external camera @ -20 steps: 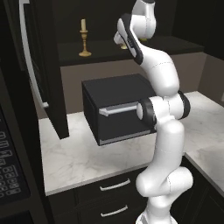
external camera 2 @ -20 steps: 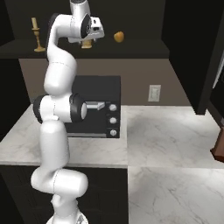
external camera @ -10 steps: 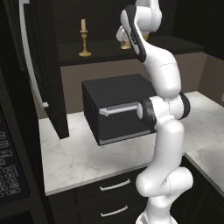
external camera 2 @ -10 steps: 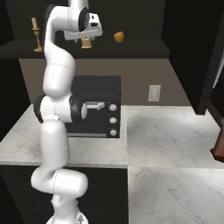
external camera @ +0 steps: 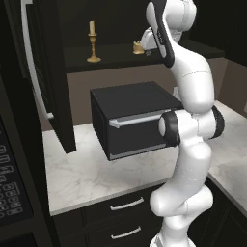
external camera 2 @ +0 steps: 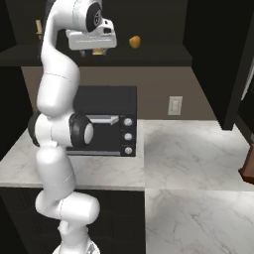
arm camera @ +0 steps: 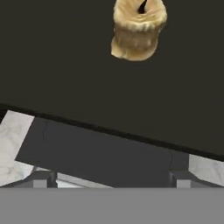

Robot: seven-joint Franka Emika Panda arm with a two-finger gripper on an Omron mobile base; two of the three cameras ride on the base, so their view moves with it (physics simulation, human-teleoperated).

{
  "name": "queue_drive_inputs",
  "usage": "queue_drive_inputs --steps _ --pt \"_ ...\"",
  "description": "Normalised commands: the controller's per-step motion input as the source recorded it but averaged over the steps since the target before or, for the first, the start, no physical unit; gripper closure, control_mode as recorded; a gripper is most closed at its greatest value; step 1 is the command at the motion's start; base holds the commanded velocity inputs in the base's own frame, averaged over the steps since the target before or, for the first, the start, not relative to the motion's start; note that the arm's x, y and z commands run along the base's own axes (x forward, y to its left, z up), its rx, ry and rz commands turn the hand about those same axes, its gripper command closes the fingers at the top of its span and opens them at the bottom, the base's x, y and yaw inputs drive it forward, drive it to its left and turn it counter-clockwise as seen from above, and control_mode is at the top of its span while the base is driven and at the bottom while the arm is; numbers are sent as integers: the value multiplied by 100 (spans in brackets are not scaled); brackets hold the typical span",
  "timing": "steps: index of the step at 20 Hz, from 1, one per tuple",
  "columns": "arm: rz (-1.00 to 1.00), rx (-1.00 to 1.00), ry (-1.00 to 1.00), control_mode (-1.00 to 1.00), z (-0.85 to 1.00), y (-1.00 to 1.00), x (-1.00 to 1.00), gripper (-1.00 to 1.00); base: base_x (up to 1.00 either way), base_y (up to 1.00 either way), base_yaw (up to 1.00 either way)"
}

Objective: Pick the candle and candle from the dining table and place them in the open cabinet. Close the cabinet after placing the objects.

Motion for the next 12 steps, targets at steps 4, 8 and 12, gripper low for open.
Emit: queue_drive_inputs --steps 4,8,12 --pt "1 0 -24 -100 -100 -38 -100 -100 0 0 0" --pt "0 0 -30 -100 -99 -19 -100 -100 0 0 0" --pt "0 0 -33 -100 -44 -1 -100 -100 0 0 0"
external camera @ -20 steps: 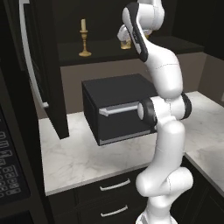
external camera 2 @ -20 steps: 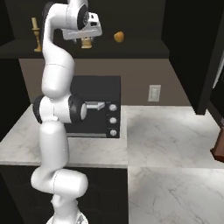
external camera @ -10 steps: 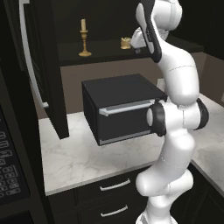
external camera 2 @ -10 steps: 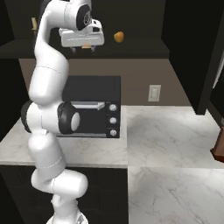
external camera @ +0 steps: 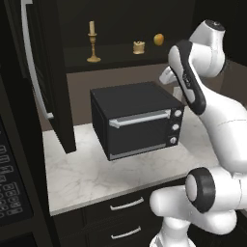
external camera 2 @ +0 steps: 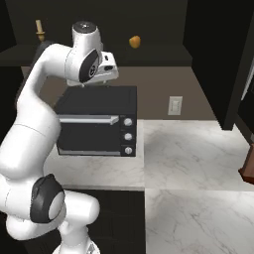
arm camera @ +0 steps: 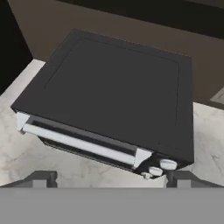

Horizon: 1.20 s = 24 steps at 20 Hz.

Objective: Pick the candle and candle from the dining table and place them in the open cabinet. Close the cabinet after placing the objects.

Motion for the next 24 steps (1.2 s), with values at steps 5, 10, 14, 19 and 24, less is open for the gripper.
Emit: queue_drive_inputs --steps 5,10,14,19,24 --pt "-1 2 -20 -100 5 0 -99 -100 0 0 0" --pt "-1 10 -18 -100 9 0 -76 -100 0 0 0" --pt "-1 15 -24 -100 -12 -8 -72 -100 0 0 0" --pt "0 20 -22 -100 -5 -34 -72 -100 0 0 0" --pt "-10 32 1 -100 0 -53 -51 -100 0 0 0"
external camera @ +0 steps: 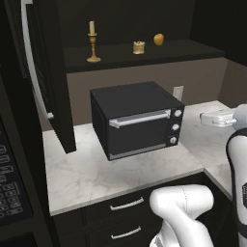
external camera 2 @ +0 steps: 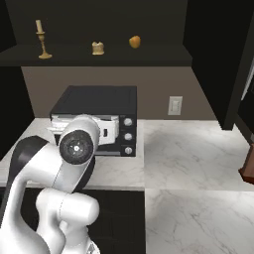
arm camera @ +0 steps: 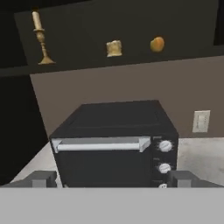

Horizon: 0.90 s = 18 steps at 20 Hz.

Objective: Pick the candle and candle from the dining table and place them in the open cabinet. Close the cabinet after placing the objects.

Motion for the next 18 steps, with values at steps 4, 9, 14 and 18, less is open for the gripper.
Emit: queue_drive_inputs --steps 4,9,14,18 --pt "-13 14 -5 -100 7 -35 -34 -100 0 0 0" --pt "-13 48 17 -100 0 -38 -55 -100 0 0 0" --pt "-14 51 27 -100 0 -30 -48 -100 0 0 0" --pt "-19 51 19 -100 0 -18 -56 -100 0 0 0"
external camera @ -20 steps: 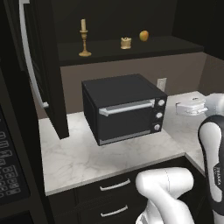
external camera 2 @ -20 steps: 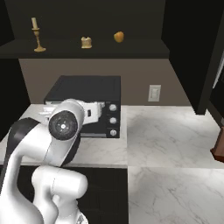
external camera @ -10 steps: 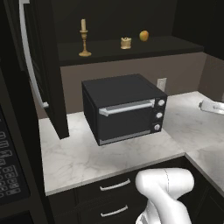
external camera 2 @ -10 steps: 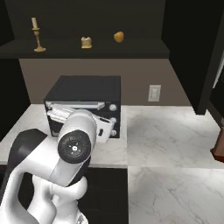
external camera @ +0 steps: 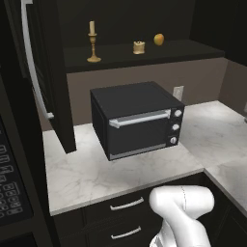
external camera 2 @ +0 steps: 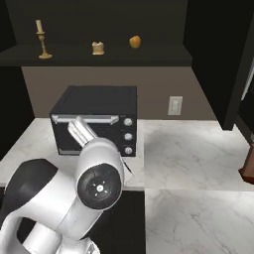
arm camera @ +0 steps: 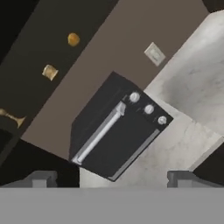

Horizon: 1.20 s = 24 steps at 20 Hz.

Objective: Pick the candle and candle from the dining table and place them in the open cabinet. Close the cabinet after placing the objects.

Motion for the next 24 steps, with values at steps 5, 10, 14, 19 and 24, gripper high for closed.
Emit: queue_drive_inputs --steps 5,10,14,19,24 --pt "-24 48 5 -100 0 -10 -90 -100 0 0 0" --pt "-29 40 0 -100 0 -2 -77 -100 0 0 0" --pt "-26 19 -8 -100 1 0 -9 -100 0 0 0" --pt "-18 10 -11 -100 10 -1 0 -100 0 0 0" --pt "-11 1 -18 -100 6 -11 0 -100 0 0 0"
